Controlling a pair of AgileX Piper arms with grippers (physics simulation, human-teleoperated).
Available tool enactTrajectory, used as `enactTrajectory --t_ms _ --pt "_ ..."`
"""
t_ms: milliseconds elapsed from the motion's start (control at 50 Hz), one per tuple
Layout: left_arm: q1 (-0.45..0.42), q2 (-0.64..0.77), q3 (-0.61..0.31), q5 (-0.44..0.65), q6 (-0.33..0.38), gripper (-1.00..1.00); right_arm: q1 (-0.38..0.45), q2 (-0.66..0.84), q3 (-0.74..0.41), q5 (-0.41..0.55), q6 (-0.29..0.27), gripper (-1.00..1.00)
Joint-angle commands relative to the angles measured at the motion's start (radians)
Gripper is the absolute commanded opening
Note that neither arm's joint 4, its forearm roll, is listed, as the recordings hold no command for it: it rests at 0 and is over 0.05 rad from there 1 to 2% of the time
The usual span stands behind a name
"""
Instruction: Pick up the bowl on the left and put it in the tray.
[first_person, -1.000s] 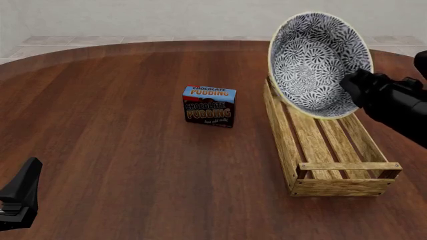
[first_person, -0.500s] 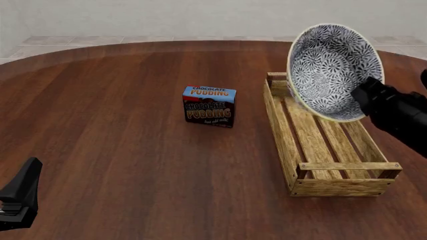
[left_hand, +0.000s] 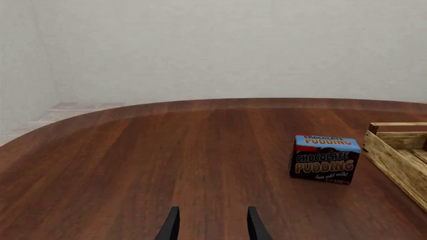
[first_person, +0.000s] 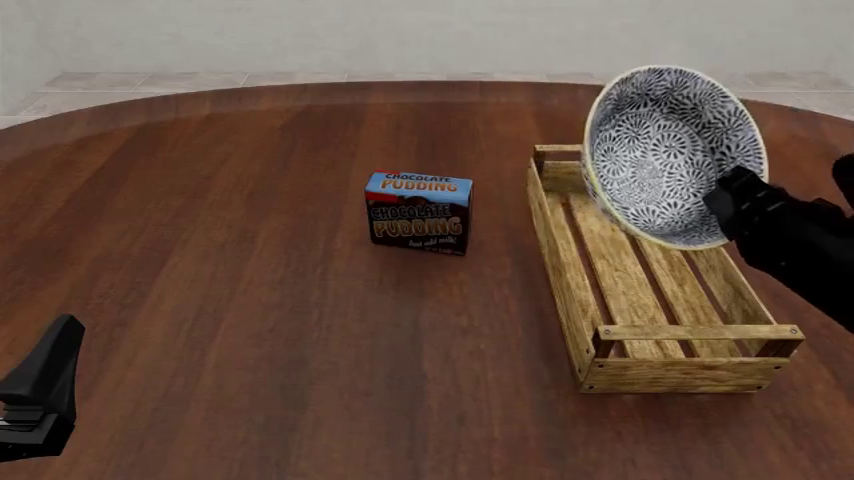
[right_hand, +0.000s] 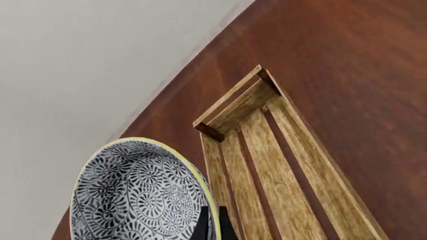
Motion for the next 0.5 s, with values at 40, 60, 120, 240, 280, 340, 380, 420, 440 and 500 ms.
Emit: enactTrajectory --t_ms 40,60,120,240,280,340,380,420,440,500 --pt "0.000 0.000 0.000 0.000 0.000 1.00 0.006 0.074 0.003 -0.055 0.022 -1.00" --pt "0.000 0.000 0.000 0.000 0.000 1.00 0.013 0.089 0.001 -0.056 0.018 -1.00" --pt "0.000 0.000 0.000 0.000 0.000 1.00 0.001 0.160 -0.026 -0.027 0.007 -1.00" --pt "0.000 0.000 0.000 0.000 0.000 1.00 0.045 0.162 -0.013 -0.059 0.020 -1.00" --pt "0.000 0.000 0.000 0.000 0.000 1.00 0.039 0.157 -0.019 -0.056 0.006 -1.00" --pt "0.000 0.000 0.000 0.000 0.000 1.00 0.037 0.188 -0.027 -0.048 0.012 -1.00" --pt "0.000 0.000 0.000 0.000 0.000 1.00 0.055 0.185 -0.023 -0.052 0.012 -1.00" --pt "0.000 0.000 0.000 0.000 0.000 1.00 0.046 0.198 -0.033 -0.037 0.006 -1.00" --pt "0.000 0.000 0.000 0.000 0.000 1.00 0.043 0.193 -0.033 -0.037 0.003 -1.00" --pt "0.000 0.000 0.000 0.000 0.000 1.00 0.043 0.184 -0.027 -0.040 0.008 -1.00"
